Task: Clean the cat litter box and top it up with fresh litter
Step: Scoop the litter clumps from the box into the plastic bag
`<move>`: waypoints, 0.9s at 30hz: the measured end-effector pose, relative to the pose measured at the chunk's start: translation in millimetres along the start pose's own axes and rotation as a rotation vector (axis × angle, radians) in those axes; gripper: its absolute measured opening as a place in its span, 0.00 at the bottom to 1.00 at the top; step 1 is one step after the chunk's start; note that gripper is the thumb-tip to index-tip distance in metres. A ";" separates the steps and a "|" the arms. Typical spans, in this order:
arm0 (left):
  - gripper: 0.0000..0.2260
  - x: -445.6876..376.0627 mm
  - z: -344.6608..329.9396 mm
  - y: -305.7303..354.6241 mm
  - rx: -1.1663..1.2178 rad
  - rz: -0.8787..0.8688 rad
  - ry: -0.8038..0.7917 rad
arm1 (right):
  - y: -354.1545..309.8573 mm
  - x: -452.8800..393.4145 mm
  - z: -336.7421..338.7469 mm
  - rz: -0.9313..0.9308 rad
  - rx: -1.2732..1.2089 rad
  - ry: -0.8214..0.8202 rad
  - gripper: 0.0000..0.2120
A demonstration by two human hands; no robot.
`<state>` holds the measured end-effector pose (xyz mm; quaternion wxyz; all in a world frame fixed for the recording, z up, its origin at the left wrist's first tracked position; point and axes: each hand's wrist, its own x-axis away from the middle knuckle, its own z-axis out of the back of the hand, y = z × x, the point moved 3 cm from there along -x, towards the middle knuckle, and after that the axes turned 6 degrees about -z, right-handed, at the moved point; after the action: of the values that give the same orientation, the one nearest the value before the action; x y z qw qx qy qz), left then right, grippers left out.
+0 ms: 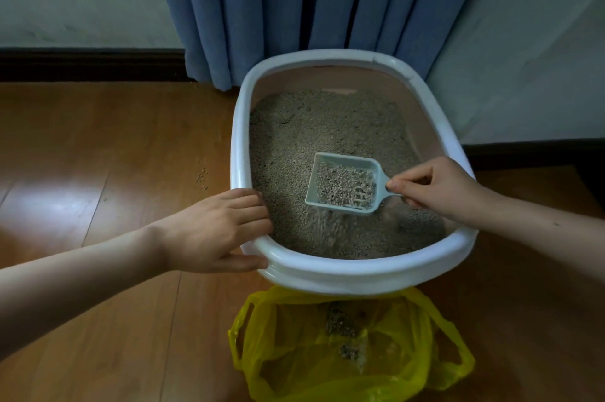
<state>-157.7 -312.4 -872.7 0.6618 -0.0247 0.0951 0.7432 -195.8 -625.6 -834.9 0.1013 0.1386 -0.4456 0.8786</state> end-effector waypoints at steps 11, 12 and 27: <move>0.17 1.0 -2.6 2.7 -0.034 0.006 0.002 | -3.0 19.2 14.6 -0.024 0.106 0.016 0.07; 0.17 0.8 -2.6 2.8 -0.036 0.007 0.004 | -3.2 21.1 15.7 -0.025 0.120 0.016 0.07; 0.17 1.7 -3.6 2.5 -0.047 -0.016 -0.005 | -7.6 40.9 16.0 -0.095 0.168 -0.020 0.07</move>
<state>-160.7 -311.6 -876.2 0.6670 -0.0391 0.0756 0.7402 -229.5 -631.9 -806.6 0.1263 0.1765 -0.3644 0.9056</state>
